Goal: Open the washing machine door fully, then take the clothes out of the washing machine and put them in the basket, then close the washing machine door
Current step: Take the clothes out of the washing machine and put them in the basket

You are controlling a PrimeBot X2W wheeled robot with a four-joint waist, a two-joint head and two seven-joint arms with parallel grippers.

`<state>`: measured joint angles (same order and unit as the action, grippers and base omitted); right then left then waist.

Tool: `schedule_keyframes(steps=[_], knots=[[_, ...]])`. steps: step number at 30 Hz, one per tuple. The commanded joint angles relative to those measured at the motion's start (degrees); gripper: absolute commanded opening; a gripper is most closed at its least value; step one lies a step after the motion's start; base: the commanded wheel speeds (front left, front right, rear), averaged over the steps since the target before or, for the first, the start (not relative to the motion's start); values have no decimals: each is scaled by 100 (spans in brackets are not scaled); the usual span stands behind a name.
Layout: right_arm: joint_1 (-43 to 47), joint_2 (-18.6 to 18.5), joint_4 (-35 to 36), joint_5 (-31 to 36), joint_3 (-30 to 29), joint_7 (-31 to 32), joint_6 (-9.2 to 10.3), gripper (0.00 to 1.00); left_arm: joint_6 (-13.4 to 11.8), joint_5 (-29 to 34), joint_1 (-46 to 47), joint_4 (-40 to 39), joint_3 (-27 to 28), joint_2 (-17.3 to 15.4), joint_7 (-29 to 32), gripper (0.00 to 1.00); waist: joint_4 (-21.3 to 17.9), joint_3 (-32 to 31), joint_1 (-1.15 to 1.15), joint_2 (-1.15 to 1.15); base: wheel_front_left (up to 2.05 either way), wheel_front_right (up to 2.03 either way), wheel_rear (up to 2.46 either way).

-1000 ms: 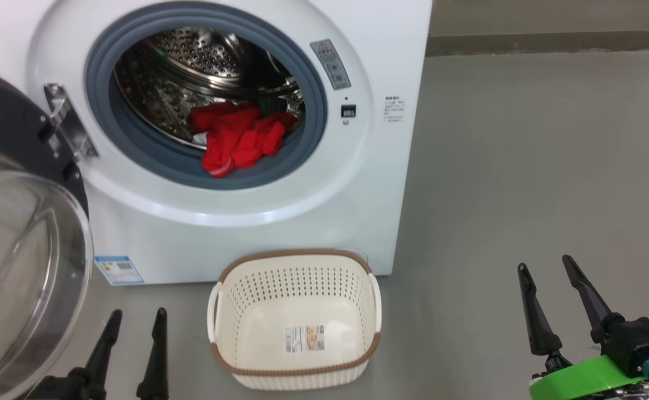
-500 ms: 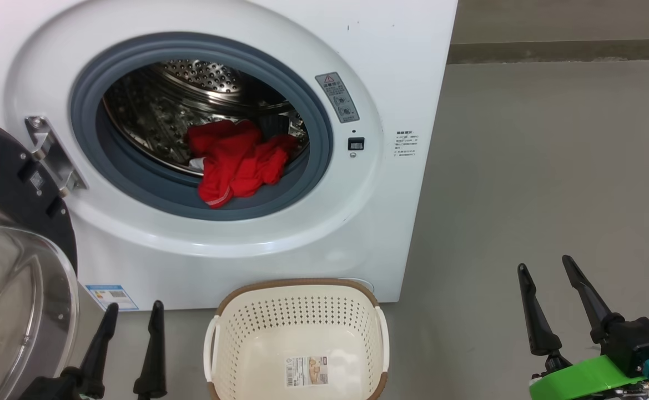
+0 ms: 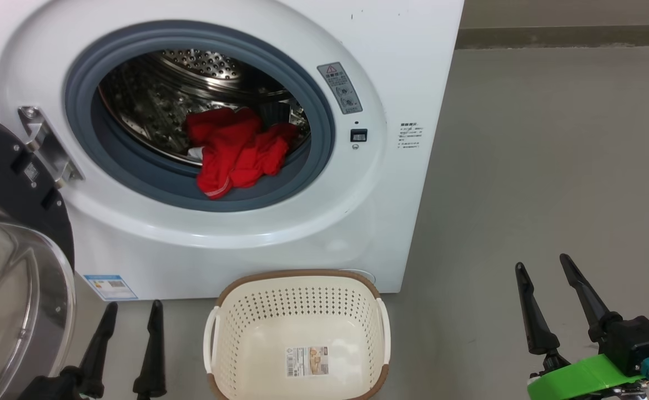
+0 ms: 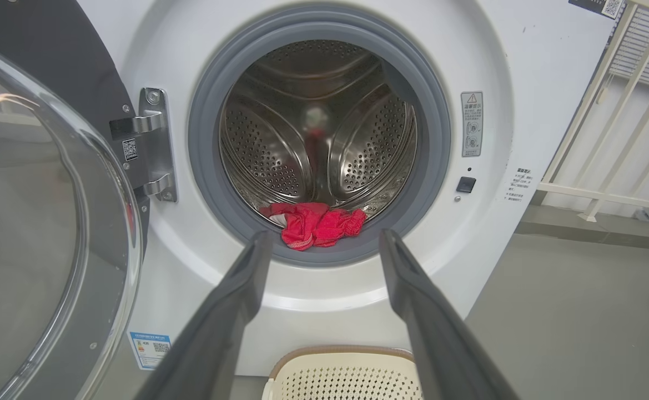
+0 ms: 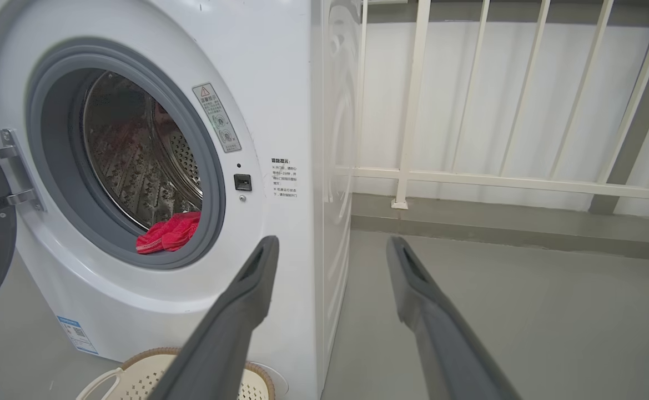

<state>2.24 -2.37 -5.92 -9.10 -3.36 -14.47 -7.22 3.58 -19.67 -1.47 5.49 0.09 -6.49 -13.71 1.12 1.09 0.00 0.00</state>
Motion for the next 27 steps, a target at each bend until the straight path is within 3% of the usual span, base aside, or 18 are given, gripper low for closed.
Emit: schedule_keyframes(steps=[1, 27], knots=[[-212, -51, 153, 5, 136, -52, -26, 100, -39, -34, 225, -157, 185, -111, -40, 100, 8, 22, 0, 0, 0, 0, 0], [-612, -51, 324, 238, 173, -52, -26, 100, -7, -65, 1382, 128, 41, -190, -85, 100, 242, 1076, 0, 0, 0, 0, 0]])
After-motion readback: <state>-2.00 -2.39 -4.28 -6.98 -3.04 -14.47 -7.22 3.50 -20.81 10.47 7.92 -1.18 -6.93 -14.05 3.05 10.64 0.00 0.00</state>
